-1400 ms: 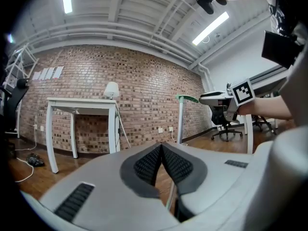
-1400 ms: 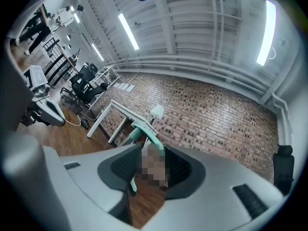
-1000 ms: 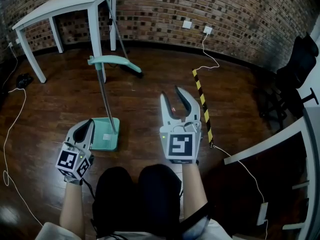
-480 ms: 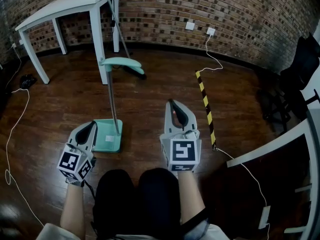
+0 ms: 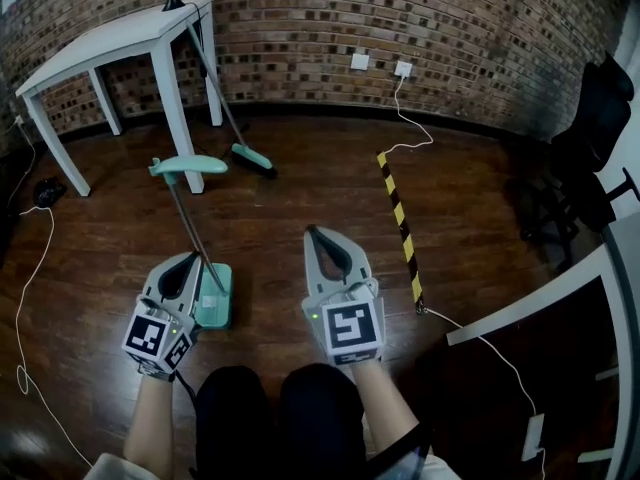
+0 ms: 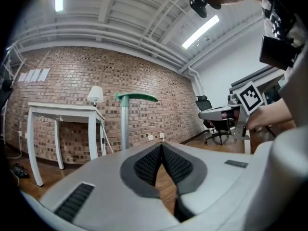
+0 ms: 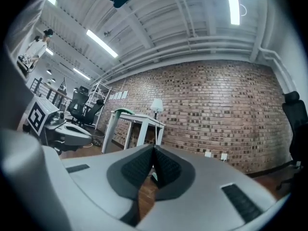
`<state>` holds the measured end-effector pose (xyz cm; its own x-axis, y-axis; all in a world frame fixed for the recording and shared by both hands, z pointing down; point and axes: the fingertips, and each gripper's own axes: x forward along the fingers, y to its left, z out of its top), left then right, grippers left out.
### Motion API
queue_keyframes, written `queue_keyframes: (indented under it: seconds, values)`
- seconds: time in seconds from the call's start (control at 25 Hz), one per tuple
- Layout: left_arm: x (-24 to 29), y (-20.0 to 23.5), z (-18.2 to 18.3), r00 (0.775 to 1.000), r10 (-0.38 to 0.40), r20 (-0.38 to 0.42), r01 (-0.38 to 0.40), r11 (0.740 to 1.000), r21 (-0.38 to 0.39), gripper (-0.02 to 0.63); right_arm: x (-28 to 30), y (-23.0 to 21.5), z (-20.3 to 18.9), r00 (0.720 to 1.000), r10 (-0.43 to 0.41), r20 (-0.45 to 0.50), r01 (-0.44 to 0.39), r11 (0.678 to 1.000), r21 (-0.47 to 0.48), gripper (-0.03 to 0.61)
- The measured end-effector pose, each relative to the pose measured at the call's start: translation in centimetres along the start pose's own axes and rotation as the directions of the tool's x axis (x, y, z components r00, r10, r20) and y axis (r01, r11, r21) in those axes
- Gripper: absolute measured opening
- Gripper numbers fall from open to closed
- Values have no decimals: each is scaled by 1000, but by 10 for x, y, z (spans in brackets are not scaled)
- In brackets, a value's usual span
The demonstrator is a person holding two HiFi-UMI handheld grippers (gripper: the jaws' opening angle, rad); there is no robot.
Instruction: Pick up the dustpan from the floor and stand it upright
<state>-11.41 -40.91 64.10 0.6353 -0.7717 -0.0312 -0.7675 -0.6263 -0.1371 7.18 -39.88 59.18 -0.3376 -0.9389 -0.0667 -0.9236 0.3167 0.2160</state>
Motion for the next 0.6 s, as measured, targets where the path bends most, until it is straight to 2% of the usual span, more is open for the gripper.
queue_keyframes:
  seconds: [0.12,0.24,0.4,0.6]
  values:
    - [7,-7,32,1000,-12,9,13,999,-38,-8,-1,-6,21,999,31,-30,-30,999,29,-17]
    - [8,-13,88,999,-50,15,51,997,-54,-8,-6,-21,65,997,57,-51,-53,995,83,-17]
    - [3,-5,175,998,-63,-24,61,996,-67,-8,-14,-38,145,994,83,-67,-72,987,144,-17]
    - [-29,25,294,996,-52,-75,45,995,-91,-8,-28,-45,266,988,103,-117,-80,980,183,-15]
